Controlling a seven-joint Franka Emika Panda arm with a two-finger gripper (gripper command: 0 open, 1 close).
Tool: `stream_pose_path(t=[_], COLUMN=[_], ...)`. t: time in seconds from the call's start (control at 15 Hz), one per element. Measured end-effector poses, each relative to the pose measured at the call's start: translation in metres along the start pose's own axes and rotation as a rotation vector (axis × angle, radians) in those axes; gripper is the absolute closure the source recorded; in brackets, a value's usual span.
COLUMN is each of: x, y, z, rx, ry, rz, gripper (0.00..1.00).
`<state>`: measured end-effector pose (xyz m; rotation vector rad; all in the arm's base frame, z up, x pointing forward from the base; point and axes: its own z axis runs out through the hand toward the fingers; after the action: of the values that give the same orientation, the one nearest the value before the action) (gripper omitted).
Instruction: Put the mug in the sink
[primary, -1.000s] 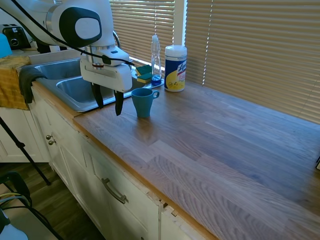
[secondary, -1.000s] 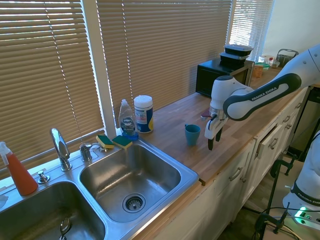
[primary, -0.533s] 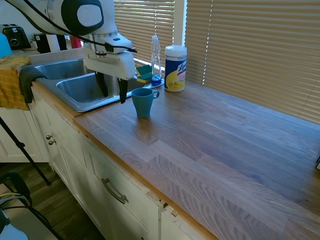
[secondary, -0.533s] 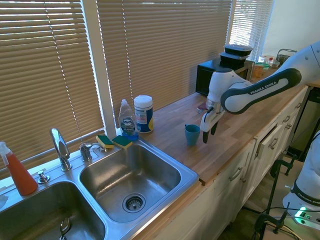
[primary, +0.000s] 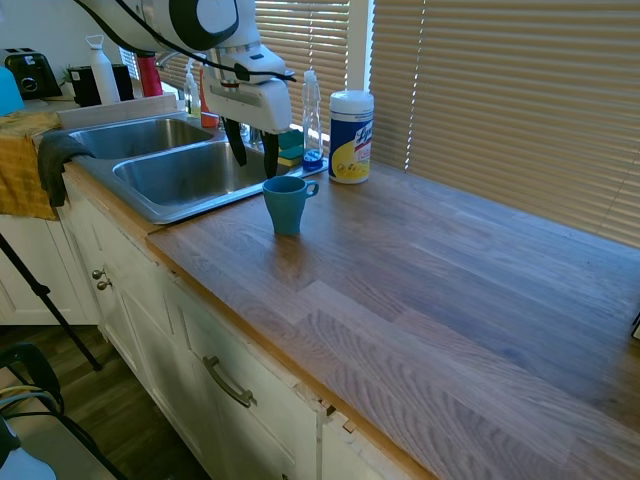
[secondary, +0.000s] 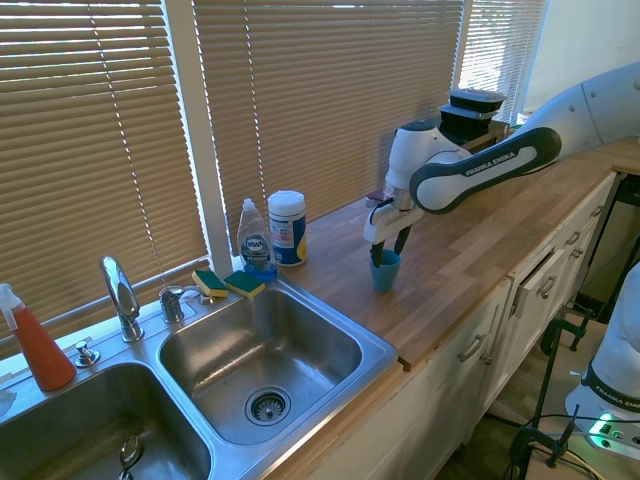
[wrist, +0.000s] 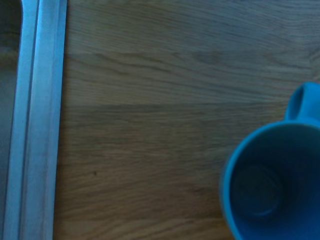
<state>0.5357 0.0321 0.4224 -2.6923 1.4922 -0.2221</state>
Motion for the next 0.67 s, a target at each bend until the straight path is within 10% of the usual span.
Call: stream_pose_path(t=[0.27, 0.33, 0.67], x=[0.009, 0.011, 0.011], y=[-0.027, -0.030, -0.038], z=[0.040, 0.052, 0.087], rx=[-0.044, -0.059, -0.089], ry=[-0.019, -0.025, -0.051], rz=[0.017, 0.020, 0.028], gripper=[0.00, 1.00, 1.00])
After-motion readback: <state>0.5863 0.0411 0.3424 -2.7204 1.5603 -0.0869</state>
